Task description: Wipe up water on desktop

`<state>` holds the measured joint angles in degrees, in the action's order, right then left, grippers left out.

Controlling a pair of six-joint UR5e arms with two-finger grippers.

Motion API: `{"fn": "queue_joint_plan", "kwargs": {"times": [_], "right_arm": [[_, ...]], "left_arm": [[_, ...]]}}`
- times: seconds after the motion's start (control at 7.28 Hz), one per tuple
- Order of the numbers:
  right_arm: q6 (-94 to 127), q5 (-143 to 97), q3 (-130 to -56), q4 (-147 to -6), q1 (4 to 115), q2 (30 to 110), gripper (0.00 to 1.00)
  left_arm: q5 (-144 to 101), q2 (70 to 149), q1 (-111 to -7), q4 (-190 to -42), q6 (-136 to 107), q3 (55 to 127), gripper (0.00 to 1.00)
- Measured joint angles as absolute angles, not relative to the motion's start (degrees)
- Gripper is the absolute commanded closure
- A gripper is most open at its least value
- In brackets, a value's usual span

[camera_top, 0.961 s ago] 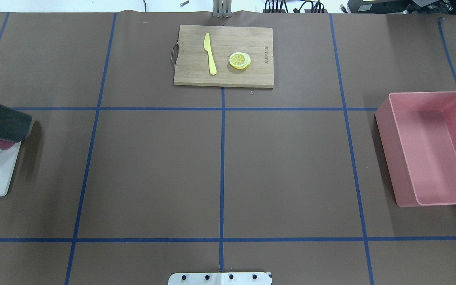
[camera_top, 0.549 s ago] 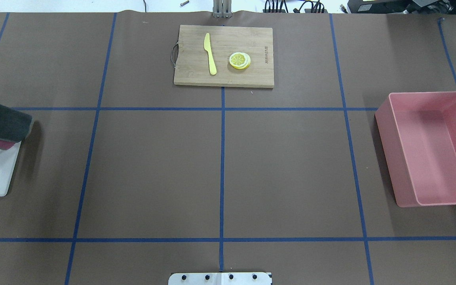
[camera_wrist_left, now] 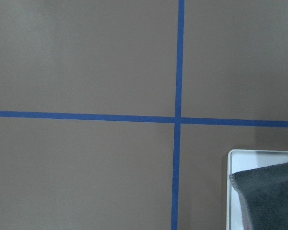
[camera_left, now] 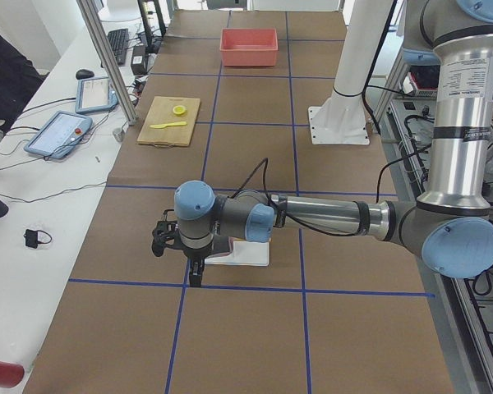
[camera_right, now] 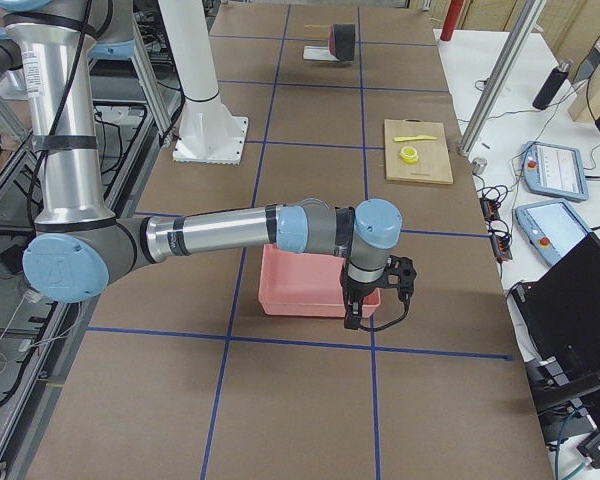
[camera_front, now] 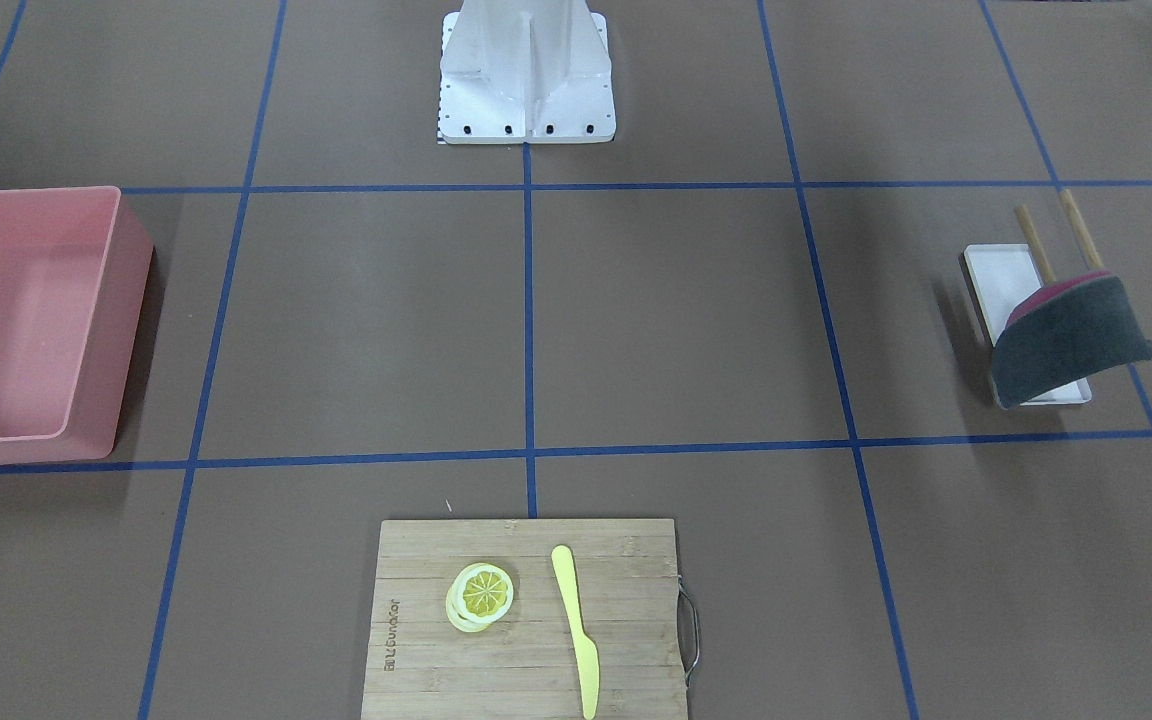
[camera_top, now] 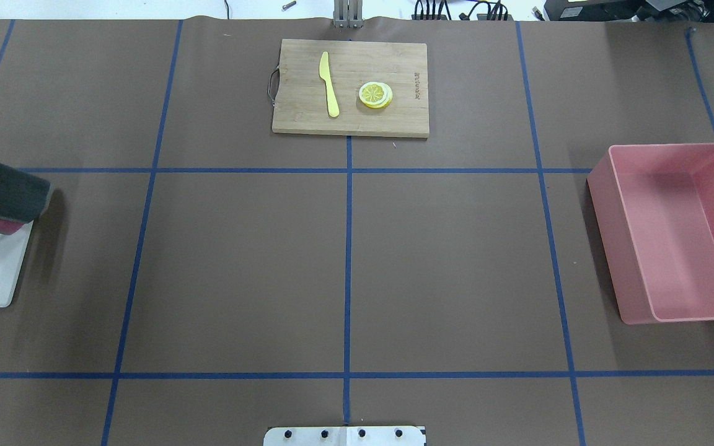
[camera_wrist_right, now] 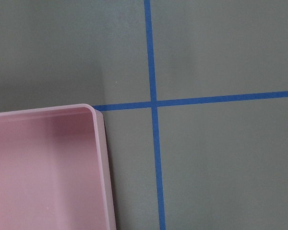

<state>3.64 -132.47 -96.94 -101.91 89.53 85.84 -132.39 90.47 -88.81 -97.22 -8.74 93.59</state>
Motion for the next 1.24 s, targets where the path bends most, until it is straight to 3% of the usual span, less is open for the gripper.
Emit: {"fn": "queue_joint_plan", "kwargs": {"times": [1.24], "right_arm": [[9.1,-131.8,-97.8,-99.6,86.9,84.0,0.00]], "left_arm": [[-141.9,93.0,-83.3,-108.4,-22.1,92.3,0.02]]}}
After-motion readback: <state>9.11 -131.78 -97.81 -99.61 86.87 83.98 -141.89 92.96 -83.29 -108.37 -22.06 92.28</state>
